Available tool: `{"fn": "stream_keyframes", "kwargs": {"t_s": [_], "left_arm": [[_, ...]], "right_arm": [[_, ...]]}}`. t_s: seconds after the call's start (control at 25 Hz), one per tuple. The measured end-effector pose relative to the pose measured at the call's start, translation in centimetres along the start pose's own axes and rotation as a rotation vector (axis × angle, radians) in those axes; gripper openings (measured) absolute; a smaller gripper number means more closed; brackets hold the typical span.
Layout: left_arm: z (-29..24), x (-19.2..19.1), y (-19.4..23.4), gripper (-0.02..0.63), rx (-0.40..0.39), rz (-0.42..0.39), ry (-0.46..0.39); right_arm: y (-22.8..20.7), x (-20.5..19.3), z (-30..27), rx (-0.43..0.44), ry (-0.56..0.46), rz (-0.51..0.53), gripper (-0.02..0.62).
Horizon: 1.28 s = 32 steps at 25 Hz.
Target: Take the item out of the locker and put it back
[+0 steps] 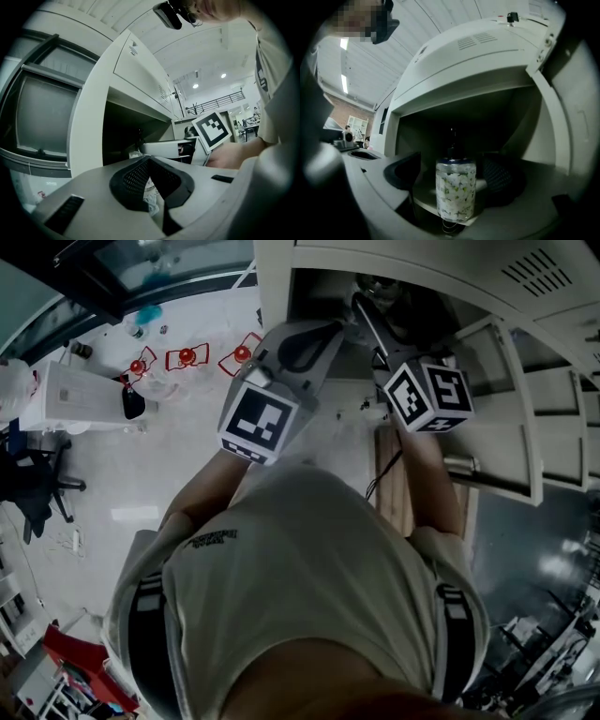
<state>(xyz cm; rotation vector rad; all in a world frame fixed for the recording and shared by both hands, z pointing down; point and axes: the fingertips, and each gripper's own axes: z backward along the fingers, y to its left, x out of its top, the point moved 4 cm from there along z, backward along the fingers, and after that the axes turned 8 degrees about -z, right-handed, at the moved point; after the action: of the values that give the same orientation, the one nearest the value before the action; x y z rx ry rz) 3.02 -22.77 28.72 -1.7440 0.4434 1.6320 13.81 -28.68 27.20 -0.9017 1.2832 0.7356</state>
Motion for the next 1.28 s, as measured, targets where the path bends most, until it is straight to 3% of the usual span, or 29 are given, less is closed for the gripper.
{"fn": "stream_keyframes", "kwargs": {"t_s": [0.32, 0.64, 0.92, 0.96, 1.16, 1.28], "left_arm": [[0.7, 1.3, 0.2, 0.012, 0.007, 0.003, -0.012], [1.4, 2.8, -0.1, 0.012, -0.001, 0.0, -0.032], [1.6, 2.7, -0.8, 0.012, -0.015, 0.003, -0.024], [1.7, 2.6, -0.9, 0.012, -0.016, 0.007, -0.021], [1.9, 1.8, -1.7, 0.012, -0.041, 0.015, -0.023], [2.1, 1.3, -2.2, 0.012, -0.055, 0.021, -0.019]], "right_arm": [[0.7, 1.6, 3.3, -0.004, -0.038, 0.027, 0.248], [1.0, 1.9, 5.9, 0.001, -0.038, 0.021, 0.111], [2.3, 1.2, 7.8, 0.028, -0.019, -0.003, 0.106], [2.5, 1.0, 8.1, 0.03, -0.015, -0.009, 0.07], [3.4, -0.7, 9.0, 0.056, 0.017, -0.014, 0.059], [3.8, -1.6, 9.1, 0.065, 0.036, -0.026, 0.008]]}}
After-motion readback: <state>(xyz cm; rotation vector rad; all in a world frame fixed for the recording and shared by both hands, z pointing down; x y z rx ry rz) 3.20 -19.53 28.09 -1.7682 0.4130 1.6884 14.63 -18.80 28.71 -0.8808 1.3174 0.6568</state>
